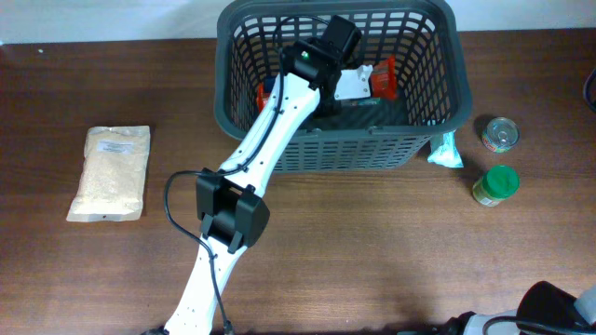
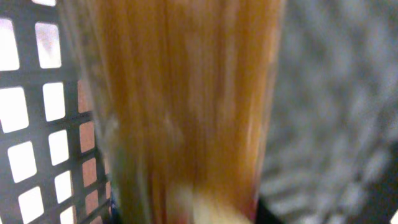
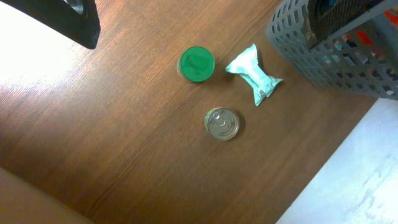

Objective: Pack container
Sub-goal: 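Carry the spaghetti pack into the basket and release it, then lower the left gripper onto the paper grain bag and grasp it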

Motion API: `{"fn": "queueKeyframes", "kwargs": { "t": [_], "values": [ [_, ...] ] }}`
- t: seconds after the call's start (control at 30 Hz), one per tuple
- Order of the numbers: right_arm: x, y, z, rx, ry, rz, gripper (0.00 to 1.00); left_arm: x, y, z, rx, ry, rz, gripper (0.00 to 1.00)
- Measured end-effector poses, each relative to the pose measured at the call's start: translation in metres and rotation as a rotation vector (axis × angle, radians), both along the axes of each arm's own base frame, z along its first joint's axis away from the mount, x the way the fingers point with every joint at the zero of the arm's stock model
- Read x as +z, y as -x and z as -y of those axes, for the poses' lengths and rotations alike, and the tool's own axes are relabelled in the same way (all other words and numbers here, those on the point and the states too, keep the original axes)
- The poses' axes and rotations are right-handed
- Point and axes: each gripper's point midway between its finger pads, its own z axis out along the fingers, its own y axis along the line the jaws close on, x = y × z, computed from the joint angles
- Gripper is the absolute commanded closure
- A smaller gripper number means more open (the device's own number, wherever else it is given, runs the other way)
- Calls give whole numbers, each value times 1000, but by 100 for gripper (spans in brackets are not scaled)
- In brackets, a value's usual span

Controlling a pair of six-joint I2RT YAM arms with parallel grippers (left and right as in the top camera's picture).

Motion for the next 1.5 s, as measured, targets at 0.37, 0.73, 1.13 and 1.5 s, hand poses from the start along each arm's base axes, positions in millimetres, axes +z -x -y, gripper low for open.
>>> {"fn": "queueKeyframes", "kwargs": {
  "t": [0.37,0.73,1.13,1.5],
  "values": [
    [0,0,0,0,0,1,1,62,2,-5,120,113,93,1],
    [0,0,0,1,-2,2,2,281,25,-178,542,390,496,11],
    [0,-1,0,1,-2,1,2,166,71,-411,1355,347,140,3],
    [-8,-6,3,2,-15,-18,1,-55,80,-439,1466,118,-384,0]
  ]
}}
